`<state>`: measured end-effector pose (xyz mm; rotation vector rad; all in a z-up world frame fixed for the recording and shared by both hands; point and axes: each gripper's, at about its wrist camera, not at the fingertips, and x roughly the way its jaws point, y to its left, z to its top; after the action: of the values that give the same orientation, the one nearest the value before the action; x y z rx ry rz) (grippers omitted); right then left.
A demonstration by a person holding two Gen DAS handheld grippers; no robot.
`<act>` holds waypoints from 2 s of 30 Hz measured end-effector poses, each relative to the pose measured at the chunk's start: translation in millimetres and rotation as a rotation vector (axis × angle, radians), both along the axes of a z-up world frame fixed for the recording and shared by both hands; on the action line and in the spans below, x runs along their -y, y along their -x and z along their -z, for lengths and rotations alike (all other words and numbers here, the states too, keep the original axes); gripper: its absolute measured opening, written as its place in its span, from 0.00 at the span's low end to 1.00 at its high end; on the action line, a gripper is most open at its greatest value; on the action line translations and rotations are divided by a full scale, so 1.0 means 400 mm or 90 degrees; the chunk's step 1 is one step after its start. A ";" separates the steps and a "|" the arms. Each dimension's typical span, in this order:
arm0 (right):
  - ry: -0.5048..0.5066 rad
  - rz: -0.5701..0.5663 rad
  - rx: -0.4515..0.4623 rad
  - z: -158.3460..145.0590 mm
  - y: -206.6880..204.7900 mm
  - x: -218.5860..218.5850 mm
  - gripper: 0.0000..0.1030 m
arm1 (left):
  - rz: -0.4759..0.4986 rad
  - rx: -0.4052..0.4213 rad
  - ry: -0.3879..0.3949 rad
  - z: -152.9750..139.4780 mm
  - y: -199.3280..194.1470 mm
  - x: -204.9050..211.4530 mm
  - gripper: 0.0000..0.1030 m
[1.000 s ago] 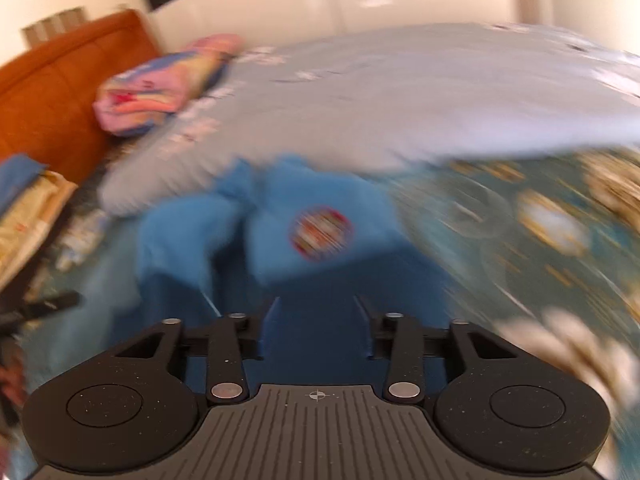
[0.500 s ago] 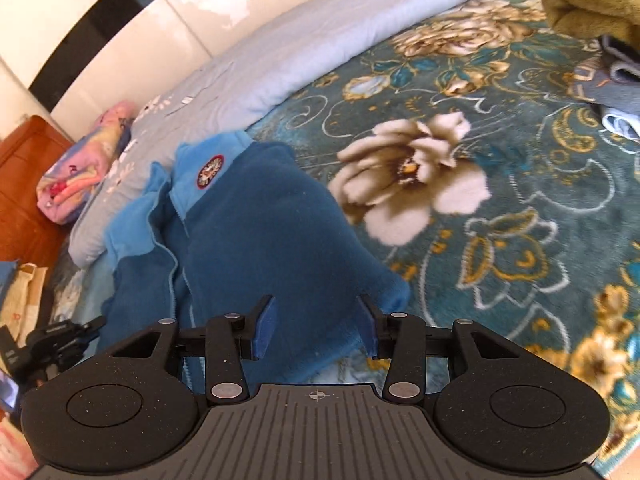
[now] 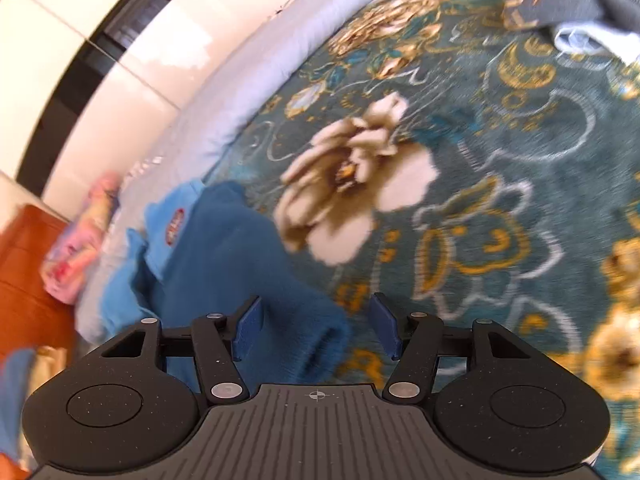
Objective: Fold clothes
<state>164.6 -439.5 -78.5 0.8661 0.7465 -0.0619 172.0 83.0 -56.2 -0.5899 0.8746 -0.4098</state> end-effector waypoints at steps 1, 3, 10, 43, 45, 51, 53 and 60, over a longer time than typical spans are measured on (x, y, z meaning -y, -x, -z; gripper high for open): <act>-0.020 -0.004 0.005 0.008 -0.007 -0.003 0.55 | -0.009 -0.004 0.018 0.002 0.003 -0.001 0.62; -0.059 -0.012 0.015 0.023 -0.021 -0.010 0.55 | -0.028 -0.017 0.034 0.006 0.004 0.002 0.62; -0.068 -0.019 0.041 0.004 -0.002 -0.047 0.14 | -0.092 -0.036 0.017 0.003 0.034 0.004 0.62; 0.036 0.067 0.025 -0.074 0.201 -0.025 0.22 | -0.168 0.059 -0.107 -0.127 0.095 -0.106 0.28; 0.088 0.066 0.034 -0.109 0.207 -0.033 0.22 | -0.160 0.094 -0.116 -0.153 0.076 -0.111 0.38; 0.237 -0.088 0.072 -0.235 0.050 -0.170 0.36 | -0.082 0.148 -0.126 -0.210 -0.040 -0.037 0.54; 0.263 -0.144 0.080 -0.260 -0.034 -0.224 0.35 | -0.056 0.149 -0.129 -0.216 -0.094 0.006 0.55; 0.269 -0.272 0.107 -0.243 -0.362 -0.405 0.54 | 0.025 0.174 -0.206 -0.216 -0.250 0.124 0.67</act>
<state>309.2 -277.5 18.8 0.2952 0.7121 0.2249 271.9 33.5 30.3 -0.2114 0.6721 -0.3648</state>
